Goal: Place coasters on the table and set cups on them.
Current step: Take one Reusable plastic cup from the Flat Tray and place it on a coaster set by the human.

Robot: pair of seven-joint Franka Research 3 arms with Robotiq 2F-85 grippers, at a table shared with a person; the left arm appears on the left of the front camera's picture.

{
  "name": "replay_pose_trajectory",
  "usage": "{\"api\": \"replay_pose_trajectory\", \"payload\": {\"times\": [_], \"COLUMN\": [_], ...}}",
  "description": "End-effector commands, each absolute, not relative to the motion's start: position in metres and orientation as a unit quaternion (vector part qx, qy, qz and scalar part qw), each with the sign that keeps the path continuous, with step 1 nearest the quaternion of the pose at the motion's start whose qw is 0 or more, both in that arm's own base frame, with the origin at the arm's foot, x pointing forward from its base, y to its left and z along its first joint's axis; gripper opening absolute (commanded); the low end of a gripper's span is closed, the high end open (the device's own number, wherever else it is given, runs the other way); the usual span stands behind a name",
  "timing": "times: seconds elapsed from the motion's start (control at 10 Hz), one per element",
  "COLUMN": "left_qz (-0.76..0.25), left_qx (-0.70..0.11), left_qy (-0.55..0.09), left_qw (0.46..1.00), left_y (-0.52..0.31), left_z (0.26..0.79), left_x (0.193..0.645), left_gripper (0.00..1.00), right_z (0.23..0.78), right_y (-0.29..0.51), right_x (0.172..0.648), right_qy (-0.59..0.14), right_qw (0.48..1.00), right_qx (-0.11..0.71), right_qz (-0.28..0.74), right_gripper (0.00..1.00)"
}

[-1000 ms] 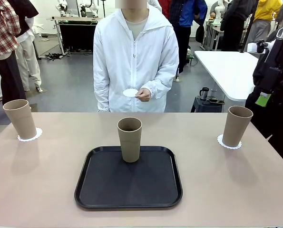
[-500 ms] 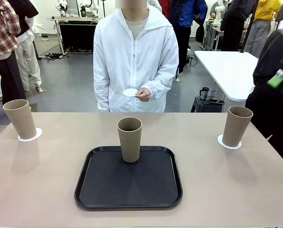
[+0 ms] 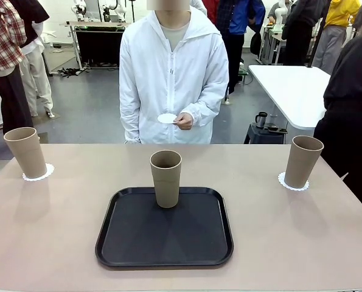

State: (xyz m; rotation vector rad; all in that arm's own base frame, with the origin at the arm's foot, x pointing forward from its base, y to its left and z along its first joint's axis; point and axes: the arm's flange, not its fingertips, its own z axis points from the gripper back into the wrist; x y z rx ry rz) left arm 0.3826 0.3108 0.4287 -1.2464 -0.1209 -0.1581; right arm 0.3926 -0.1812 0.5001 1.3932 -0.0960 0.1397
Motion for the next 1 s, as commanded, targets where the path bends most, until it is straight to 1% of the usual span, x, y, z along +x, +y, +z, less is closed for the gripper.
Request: {"api": "replay_pose_trajectory", "payload": {"times": [0.0,0.2,0.4,0.9], "left_qz": [-0.068,-0.068,-0.068,-0.068], "left_qx": [-0.581,-0.581,-0.581,-0.581], "left_qy": [-0.057,-0.057,-0.057,-0.057], "left_qw": [0.809,0.809,0.809,0.809], "left_y": [0.310,0.310,0.310,0.310], "left_z": [0.432,0.432,0.432,0.432], "left_x": [0.383,0.383,0.383,0.383], "left_gripper": [1.00,1.00,1.00,1.00], "right_z": [0.462,0.438,0.434,0.432], "right_y": [-0.180,-0.187,-0.189,-0.178], "right_x": [0.407,0.407,0.409,0.420], "right_qy": [-0.017,-0.004,0.008,0.018], "right_qw": [0.712,0.713,0.720,0.763], "right_qx": [0.700,0.701,0.693,0.646], "right_qz": [0.055,0.034,0.033,-0.004], "right_gripper": [1.00,1.00,1.00,1.00]}}
